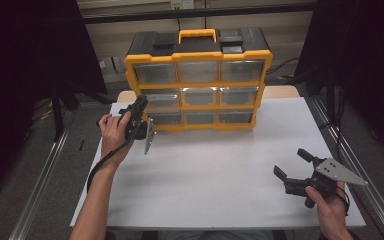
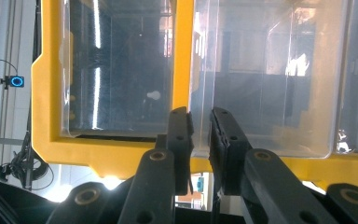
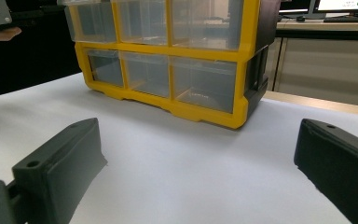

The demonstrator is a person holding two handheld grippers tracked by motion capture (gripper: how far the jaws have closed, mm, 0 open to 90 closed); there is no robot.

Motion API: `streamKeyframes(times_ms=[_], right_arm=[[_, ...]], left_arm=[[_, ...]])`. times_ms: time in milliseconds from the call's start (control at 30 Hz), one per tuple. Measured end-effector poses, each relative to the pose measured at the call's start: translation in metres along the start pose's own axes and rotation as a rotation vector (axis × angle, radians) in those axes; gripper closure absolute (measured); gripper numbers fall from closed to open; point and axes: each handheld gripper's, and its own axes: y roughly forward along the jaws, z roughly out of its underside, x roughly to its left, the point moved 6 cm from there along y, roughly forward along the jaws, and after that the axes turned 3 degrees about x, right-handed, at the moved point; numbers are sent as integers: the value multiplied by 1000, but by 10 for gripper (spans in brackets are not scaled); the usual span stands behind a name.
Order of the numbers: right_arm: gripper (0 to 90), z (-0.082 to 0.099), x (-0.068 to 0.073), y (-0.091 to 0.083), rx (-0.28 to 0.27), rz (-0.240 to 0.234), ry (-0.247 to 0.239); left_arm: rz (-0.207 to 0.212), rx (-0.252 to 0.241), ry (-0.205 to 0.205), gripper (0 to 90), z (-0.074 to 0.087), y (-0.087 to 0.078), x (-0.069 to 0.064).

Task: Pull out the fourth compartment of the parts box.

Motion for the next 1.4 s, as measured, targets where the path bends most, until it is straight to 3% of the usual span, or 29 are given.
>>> streamKeyframes(times_ms=[400, 500, 967, 1067, 1167, 1400], right_arm=[[8, 0, 0, 0, -1, -2, 1], [6, 0, 1, 0, -2, -5, 2], [6, 1, 1, 1, 3, -4, 4], [7, 0, 1, 1, 0, -3, 4], [7, 0, 1, 1, 2, -4, 2], [7, 1, 1, 2, 2, -9, -2]], left_arm=[[-4, -12, 8, 793, -1, -4, 2], [4, -15, -13, 791, -1, -5, 0], [0, -8, 0, 793, -1, -8, 1], [-9, -14, 24, 795, -2, -8, 2], [-15, -9, 14, 796, -2, -10, 2], [-1, -5, 22, 794, -2, -13, 0]])
